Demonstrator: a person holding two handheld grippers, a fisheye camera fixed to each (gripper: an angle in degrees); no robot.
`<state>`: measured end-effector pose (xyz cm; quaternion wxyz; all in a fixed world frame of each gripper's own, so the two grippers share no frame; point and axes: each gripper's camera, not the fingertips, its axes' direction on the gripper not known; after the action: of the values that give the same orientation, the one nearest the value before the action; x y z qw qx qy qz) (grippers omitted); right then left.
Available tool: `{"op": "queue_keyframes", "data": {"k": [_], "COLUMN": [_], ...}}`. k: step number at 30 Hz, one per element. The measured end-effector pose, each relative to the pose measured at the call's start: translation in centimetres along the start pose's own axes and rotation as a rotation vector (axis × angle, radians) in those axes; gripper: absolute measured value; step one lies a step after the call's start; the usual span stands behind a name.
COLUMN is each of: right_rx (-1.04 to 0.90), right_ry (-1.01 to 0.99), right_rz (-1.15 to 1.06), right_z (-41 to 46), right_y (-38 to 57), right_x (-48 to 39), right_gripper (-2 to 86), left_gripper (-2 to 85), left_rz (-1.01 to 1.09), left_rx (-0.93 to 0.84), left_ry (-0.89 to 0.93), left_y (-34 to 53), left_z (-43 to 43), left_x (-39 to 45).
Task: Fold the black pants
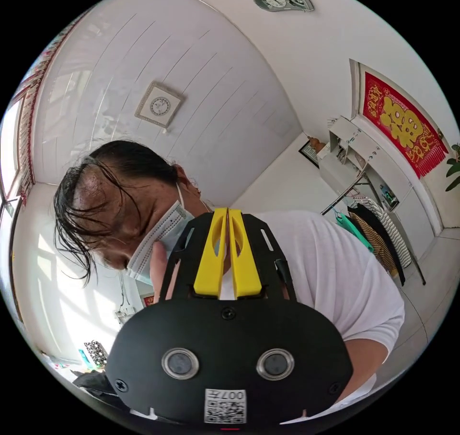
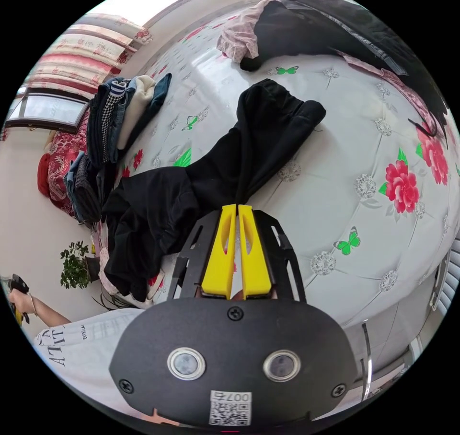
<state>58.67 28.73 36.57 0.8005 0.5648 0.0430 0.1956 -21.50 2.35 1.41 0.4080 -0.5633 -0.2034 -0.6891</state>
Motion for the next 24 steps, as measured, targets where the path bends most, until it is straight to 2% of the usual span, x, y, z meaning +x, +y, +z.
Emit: {"op": "queue_keyframes", "data": {"k": [3, 7, 14, 24], "right_rx": [0.002, -0.005, -0.016, -0.021], "right_ry": [-0.021, -0.033, -0.038, -0.048], "right_rz": [0.022, 0.034, 0.044, 0.057], "right_z": [-0.3, -0.4, -0.1, 0.9], "right_y": [-0.1, -0.4, -1.3, -2.9], "right_x": [0.2, 0.1, -0.7, -1.8], "right_gripper": [-0.3, -0.3, -0.3, -0.2], "left_gripper": [-1.0, -1.0, -1.0, -1.0], "left_rz": [0.017, 0.027, 0.051, 0.055], "left_rx": [0.009, -0.067, -0.149, -0.150], "left_ry": [-0.037, -0.019, -0.112, -0.114], "left_y": [-0.2, -0.4, -0.3, 0.7], "left_z": [-0.6, 0.8, 1.7, 1.9], "left_x": [0.3, 0.0, -0.3, -1.6]}}
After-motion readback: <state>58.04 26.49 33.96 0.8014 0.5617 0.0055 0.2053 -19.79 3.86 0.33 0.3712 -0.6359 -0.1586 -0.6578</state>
